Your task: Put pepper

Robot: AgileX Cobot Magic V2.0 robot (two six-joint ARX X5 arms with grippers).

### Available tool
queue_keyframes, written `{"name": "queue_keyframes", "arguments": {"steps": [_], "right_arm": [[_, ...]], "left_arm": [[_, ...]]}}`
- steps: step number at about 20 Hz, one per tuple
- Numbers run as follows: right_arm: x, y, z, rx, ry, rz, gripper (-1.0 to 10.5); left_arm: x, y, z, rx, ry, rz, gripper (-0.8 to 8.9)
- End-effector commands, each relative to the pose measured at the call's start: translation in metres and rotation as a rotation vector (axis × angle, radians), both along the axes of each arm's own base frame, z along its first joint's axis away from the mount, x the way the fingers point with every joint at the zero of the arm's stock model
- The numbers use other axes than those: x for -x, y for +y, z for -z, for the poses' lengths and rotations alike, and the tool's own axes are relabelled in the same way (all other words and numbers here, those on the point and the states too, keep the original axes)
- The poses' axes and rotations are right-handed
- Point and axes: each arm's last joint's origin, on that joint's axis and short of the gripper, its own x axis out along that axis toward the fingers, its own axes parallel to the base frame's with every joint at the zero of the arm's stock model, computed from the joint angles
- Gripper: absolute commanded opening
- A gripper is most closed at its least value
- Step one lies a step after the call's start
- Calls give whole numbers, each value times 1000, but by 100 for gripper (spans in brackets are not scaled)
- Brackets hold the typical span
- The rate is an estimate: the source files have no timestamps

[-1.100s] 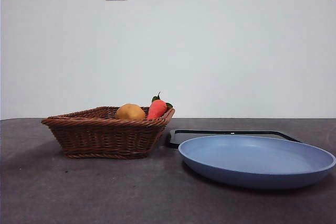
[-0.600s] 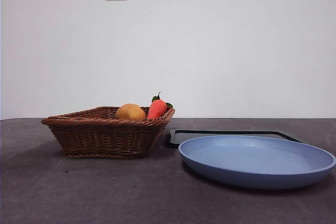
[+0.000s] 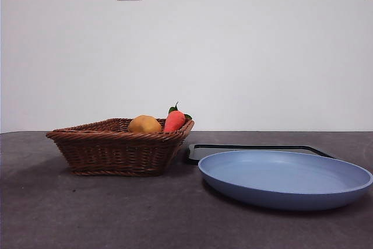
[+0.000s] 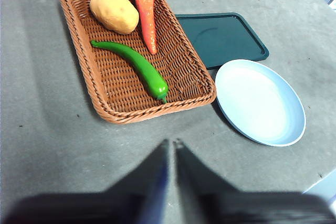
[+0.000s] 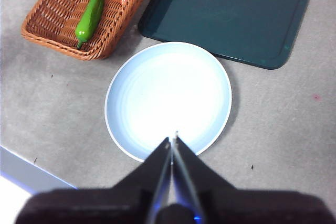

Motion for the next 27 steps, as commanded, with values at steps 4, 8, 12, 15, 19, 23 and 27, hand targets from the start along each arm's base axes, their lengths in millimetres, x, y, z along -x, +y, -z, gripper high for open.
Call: {"name": "queue_keyframes", "arguments": {"steps": [4, 8, 12, 15, 19, 23, 27], "right_arm": [[-8, 1, -3, 3, -3, 20, 314], [-24, 2, 4, 8, 45, 29, 312], [-53, 5, 19, 18, 130, 29, 311], [-84, 8, 40, 25, 215, 30, 310], [-124, 12, 78, 33, 348, 42, 295], [-149, 15, 114, 47, 443, 40, 295], [-163, 22, 141, 145, 499, 43, 295]], "left_arm": [[-1, 0, -7, 8, -32, 3, 363], [-1, 0, -7, 9, -32, 4, 363], [-1, 0, -7, 9, -32, 3, 363], [-1, 0, -7, 9, -31, 3, 363], [-1, 0, -7, 9, -32, 3, 363], [-1, 0, -7, 9, -32, 3, 363], [-1, 0, -7, 8, -32, 2, 363]]}}
